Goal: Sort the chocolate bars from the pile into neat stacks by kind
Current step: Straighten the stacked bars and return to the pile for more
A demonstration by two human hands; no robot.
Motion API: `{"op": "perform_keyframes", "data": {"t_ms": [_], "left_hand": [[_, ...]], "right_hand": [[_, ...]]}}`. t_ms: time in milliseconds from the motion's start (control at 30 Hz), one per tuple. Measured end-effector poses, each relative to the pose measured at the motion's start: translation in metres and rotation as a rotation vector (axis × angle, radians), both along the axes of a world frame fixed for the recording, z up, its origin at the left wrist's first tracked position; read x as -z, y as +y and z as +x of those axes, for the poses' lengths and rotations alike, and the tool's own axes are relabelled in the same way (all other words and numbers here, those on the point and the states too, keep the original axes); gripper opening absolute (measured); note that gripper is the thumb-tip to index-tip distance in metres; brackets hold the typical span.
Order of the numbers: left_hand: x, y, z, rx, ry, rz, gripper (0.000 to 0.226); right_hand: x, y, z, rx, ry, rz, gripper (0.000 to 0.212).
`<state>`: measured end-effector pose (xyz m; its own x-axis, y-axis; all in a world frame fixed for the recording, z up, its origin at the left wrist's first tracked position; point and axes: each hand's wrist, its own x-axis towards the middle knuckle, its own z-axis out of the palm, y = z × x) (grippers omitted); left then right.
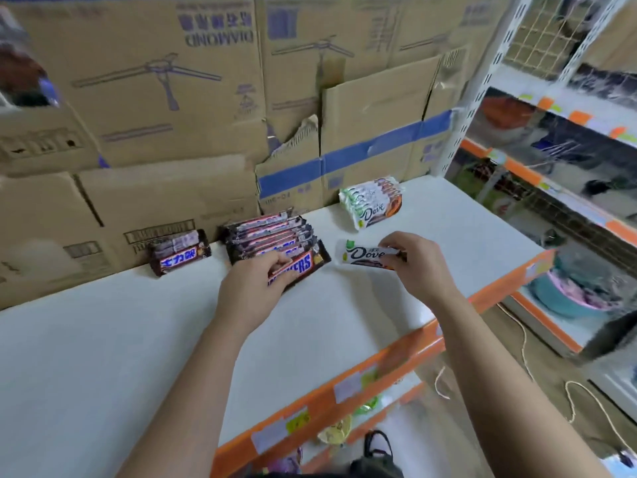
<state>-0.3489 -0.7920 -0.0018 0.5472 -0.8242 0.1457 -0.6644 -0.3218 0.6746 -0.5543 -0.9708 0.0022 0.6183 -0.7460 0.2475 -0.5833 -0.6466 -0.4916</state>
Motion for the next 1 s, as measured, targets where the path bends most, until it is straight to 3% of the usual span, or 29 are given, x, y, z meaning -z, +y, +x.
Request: {"op": "perform_keyframes", "data": {"t_ms": [367, 700, 1000], "left_hand": [[0.003, -0.055, -0.064, -0.263, -0.054, -0.044, 0.015], [0.006, -0.074, -0.081, -0.435, -0.113, -0.010, 0.015], [-0.002, -0.072, -0.074, -0.480, -0.052, -0.024, 0.015]], "right_hand": [[0.006, -0.127, -0.001, -0.261, 0.017, 0.027, 0.020], [0.012, -0.166, 0.019, -0.391, -0.037, -0.021, 0.020], [0.020, -0.173, 0.031, -0.294, -0.111, -0.189, 0.022]]}}
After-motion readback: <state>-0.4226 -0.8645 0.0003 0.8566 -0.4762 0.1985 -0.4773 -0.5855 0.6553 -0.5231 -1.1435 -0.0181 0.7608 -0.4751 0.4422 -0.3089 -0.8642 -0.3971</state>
